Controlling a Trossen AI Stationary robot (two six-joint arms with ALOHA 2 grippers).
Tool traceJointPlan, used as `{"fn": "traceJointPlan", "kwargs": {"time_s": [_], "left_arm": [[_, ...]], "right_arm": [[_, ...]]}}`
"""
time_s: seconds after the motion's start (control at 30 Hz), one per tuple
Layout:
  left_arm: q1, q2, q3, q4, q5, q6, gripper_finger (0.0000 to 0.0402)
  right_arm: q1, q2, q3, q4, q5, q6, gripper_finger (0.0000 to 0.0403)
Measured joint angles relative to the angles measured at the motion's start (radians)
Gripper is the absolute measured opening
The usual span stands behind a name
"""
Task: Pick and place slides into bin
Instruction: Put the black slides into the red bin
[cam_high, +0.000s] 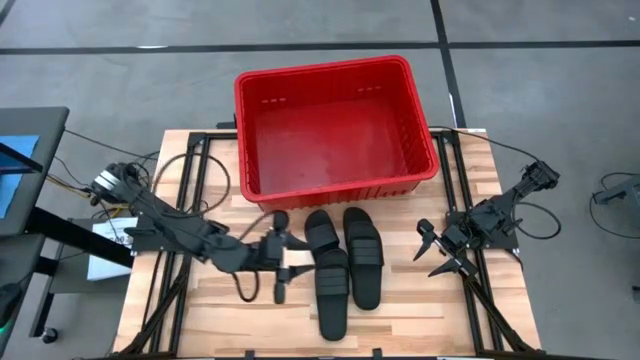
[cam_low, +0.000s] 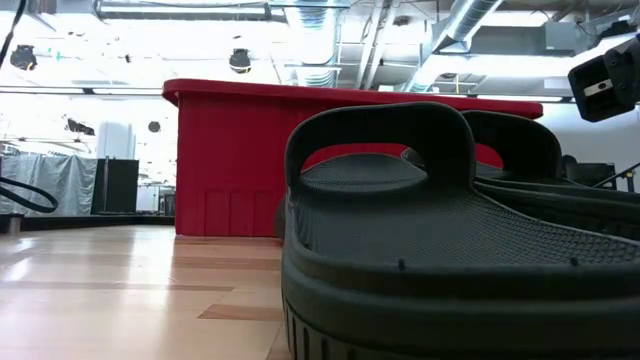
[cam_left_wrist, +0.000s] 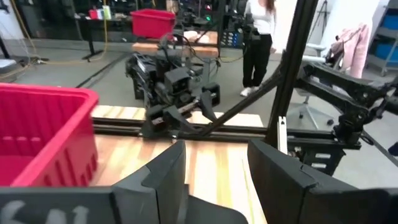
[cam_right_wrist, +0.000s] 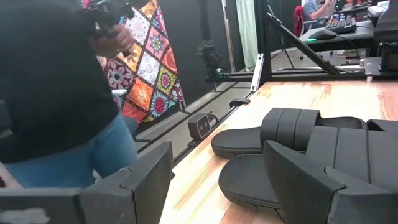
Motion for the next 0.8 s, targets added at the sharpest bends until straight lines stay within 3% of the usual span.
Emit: {"fn": "traceJointPlan", "kwargs": {"time_s": [0.47,0.6,0.8], "left_arm": [[-0.035,0.329,0.19,-0.026,-0.112,0.008,0.0164],[-0.048,0.373,0.275,-0.153,-0.112,-0.045,0.0164],[-0.055,0.381,0.343,-0.421,-0.041,-0.266,0.0164]], "right_arm": [[0.0,0.0,0.0,0.0,0.0,0.0,0.0244],[0.0,0.0,0.0,0.0,0.0,0.0,0.0244],[0.0,0.0,0.0,-0.002,0.0,0.0,0.0244]]}}
